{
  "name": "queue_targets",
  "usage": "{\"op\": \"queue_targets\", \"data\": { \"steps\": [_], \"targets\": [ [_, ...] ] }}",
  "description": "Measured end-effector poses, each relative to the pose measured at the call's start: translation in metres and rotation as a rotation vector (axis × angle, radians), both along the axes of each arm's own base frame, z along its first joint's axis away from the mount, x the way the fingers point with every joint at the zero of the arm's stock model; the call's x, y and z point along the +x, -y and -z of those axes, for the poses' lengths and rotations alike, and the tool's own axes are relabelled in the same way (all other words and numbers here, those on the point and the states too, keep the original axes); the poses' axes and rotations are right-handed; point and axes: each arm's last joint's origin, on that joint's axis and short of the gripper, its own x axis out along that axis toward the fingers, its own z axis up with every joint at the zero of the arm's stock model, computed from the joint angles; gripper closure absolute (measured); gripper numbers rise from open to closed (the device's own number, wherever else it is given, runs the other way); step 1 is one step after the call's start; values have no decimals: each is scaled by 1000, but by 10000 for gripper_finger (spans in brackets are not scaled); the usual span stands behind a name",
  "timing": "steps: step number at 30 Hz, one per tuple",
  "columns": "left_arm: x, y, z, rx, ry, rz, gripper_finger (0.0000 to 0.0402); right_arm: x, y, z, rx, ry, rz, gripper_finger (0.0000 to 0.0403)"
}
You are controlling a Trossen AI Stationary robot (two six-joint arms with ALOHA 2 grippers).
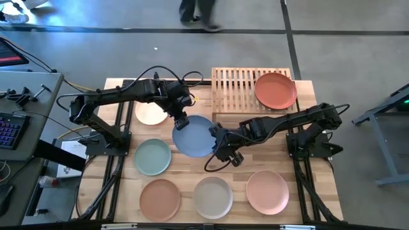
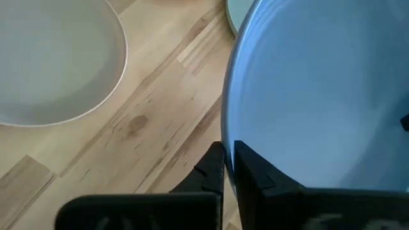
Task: Place and stack plates onto a shelf
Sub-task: Stack the blue plate on top of the orange plate on the shelf
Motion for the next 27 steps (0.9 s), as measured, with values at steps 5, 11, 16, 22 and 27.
{"op": "queue_targets", "data": {
  "steps": [5, 11, 16, 22, 27],
  "targets": [
    [0, 0, 0, 6, 3, 14, 310, -1, 0, 1, 25, -13, 36, 402],
    [-2, -5, -4, 9, 33, 1, 309, -3, 1, 2, 40, -38, 66, 402],
    [-8, -11, -11, 20, 66, -25, 309, -3, 1, 2, 51, -40, 83, 402],
    [-17, -15, -21, 42, 108, -33, 309, -5, 0, 3, 37, -55, 101, 402],
    [-24, -15, -28, 58, 133, -35, 309, -6, -1, 4, 34, -60, 153, 402]
  ]
}}
